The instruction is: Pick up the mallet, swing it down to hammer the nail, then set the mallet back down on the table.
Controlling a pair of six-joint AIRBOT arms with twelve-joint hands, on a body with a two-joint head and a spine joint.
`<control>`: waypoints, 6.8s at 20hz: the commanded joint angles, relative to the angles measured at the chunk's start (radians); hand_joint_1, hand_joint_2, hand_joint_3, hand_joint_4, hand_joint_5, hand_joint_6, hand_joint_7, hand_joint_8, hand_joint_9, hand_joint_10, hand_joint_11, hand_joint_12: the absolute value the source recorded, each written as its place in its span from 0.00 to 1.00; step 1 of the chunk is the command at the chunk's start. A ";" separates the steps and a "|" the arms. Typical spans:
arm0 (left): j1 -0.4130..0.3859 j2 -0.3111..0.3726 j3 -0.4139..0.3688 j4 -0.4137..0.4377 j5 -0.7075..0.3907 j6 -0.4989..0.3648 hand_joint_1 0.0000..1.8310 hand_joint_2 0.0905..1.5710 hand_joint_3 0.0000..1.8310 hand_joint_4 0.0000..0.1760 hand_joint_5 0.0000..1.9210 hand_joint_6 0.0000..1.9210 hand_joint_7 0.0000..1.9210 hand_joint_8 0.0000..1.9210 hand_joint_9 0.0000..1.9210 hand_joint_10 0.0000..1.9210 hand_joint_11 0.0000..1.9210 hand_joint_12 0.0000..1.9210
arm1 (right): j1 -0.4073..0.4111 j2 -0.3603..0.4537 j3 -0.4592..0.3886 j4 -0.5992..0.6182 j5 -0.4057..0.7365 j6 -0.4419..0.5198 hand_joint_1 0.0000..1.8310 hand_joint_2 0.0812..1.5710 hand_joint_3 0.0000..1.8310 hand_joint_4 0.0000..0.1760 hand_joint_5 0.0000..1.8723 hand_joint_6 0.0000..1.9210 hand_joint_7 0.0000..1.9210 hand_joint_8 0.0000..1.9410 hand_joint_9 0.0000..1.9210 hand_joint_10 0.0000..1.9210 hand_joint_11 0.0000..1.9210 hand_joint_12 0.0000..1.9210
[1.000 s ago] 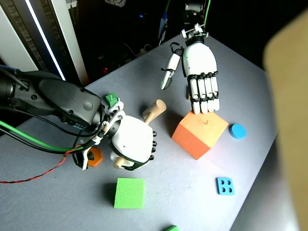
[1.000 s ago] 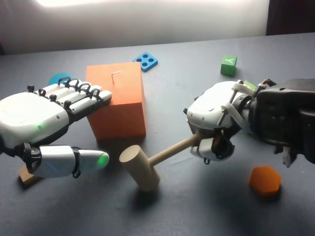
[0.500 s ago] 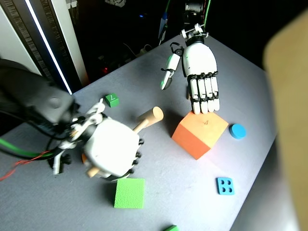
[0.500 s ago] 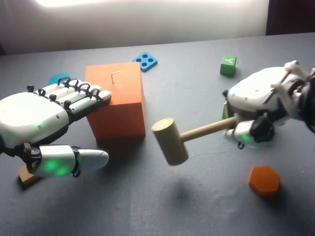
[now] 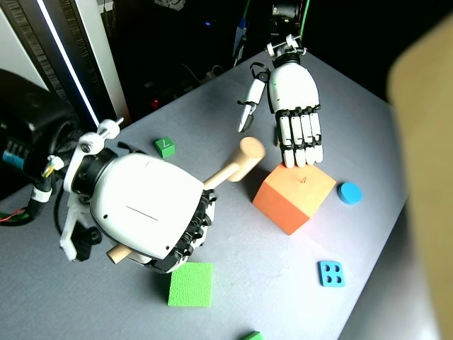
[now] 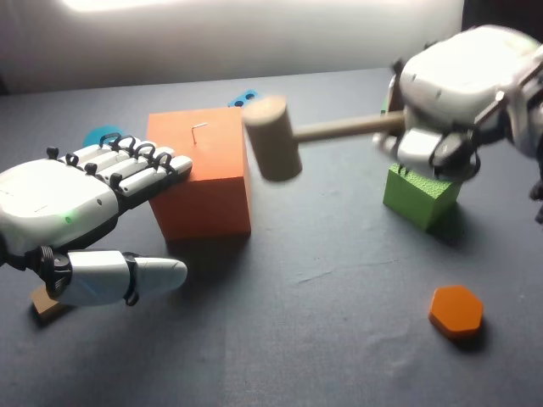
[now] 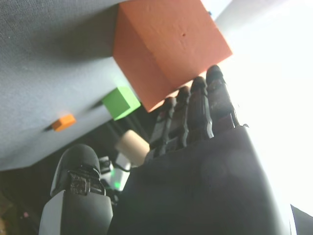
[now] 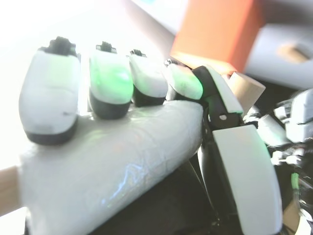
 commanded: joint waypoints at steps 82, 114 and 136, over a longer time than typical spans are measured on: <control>-0.261 0.119 -0.034 0.222 0.056 -0.131 0.00 0.75 0.00 0.00 0.01 0.00 0.00 0.00 0.00 0.00 0.00 0.00 | -0.240 -0.334 0.321 -0.830 -0.007 0.342 0.38 0.96 0.00 1.00 0.63 1.00 0.77 1.00 0.84 1.00 0.90 1.00; -0.314 0.130 -0.057 0.225 0.128 -0.130 0.00 0.75 0.00 0.00 0.01 0.00 0.00 0.00 0.00 0.00 0.00 0.00 | -0.241 -0.367 0.322 -0.795 -0.023 0.312 0.38 0.96 0.00 1.00 0.63 1.00 0.76 1.00 0.83 1.00 0.89 1.00; -0.319 0.130 -0.063 0.225 0.145 -0.131 0.00 0.74 0.00 0.00 0.01 0.00 0.00 0.00 0.00 0.00 0.00 0.00 | -0.245 -0.350 0.308 -0.795 -0.010 0.309 0.25 0.81 0.00 0.00 0.32 0.56 0.33 0.60 0.32 0.63 0.30 0.72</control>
